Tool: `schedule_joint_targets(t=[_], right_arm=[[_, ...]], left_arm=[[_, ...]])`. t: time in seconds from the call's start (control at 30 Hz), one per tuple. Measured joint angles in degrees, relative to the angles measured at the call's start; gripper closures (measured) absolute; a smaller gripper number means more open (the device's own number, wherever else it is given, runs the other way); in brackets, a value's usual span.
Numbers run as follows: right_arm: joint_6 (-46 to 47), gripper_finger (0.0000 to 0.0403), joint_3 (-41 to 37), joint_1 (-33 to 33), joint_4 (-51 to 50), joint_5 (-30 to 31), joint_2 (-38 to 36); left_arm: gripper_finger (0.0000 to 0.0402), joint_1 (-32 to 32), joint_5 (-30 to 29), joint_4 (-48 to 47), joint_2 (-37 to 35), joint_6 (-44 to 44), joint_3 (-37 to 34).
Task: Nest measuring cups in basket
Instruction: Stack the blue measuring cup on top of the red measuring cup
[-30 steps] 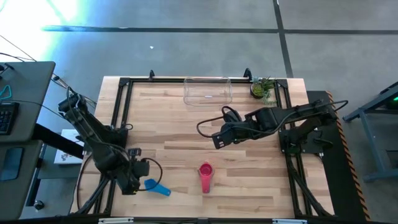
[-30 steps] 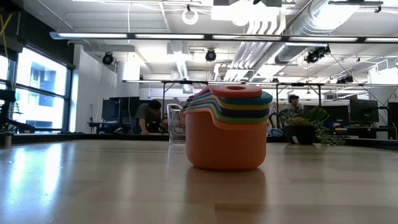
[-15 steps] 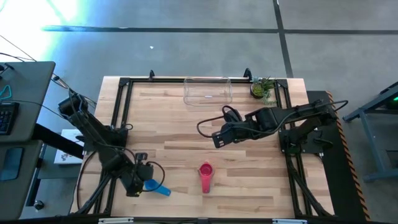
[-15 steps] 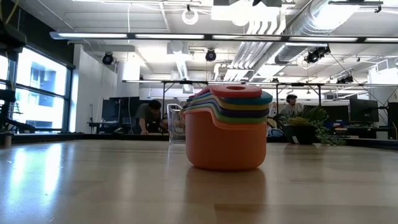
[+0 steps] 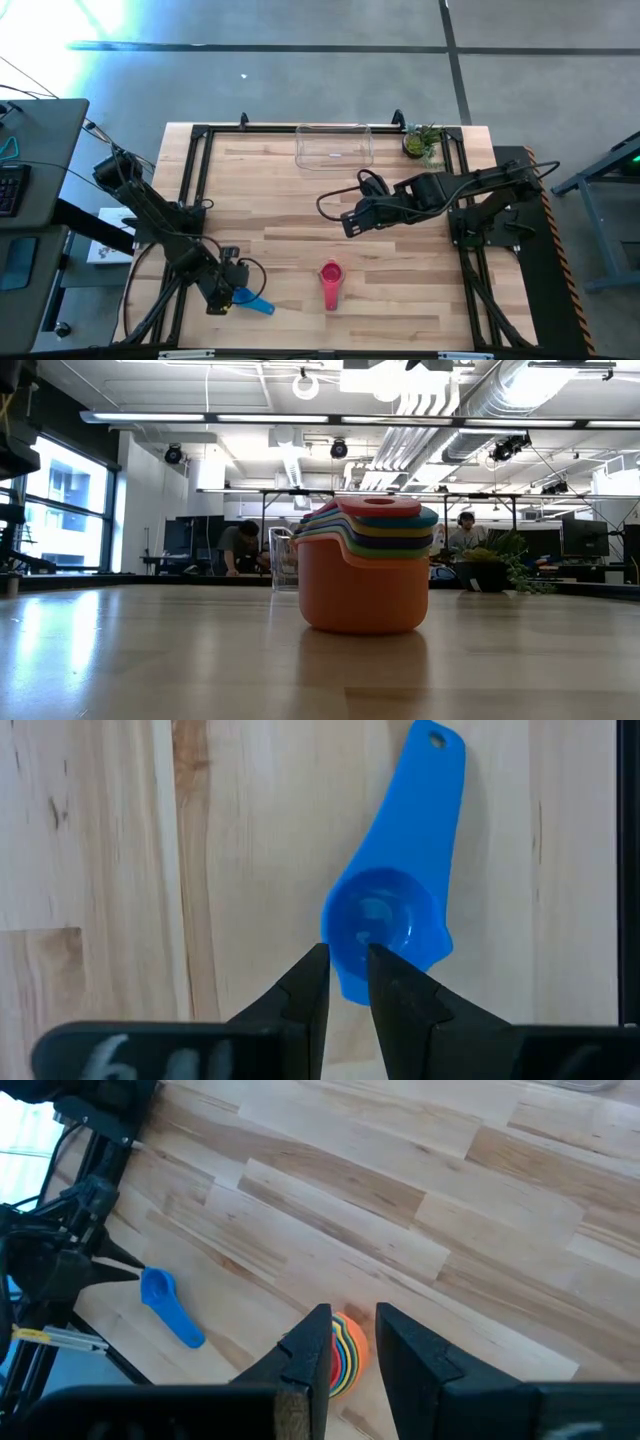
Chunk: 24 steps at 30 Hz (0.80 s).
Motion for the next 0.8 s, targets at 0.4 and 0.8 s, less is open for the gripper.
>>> schedule_joint_targets(t=[0.4,0.8], right_arm=[[-0.19,0.0329,0.0,0.0,0.0,-0.05,0.0],[-0.19,0.0329,0.0,0.02,-0.22,-0.07,0.02]], left_arm=[[0.0341,0.11,0.02,1.51,4.46,0.54,-0.13],[0.0342,1.81,1.58,2.47,7.97,0.55,-0.13]])
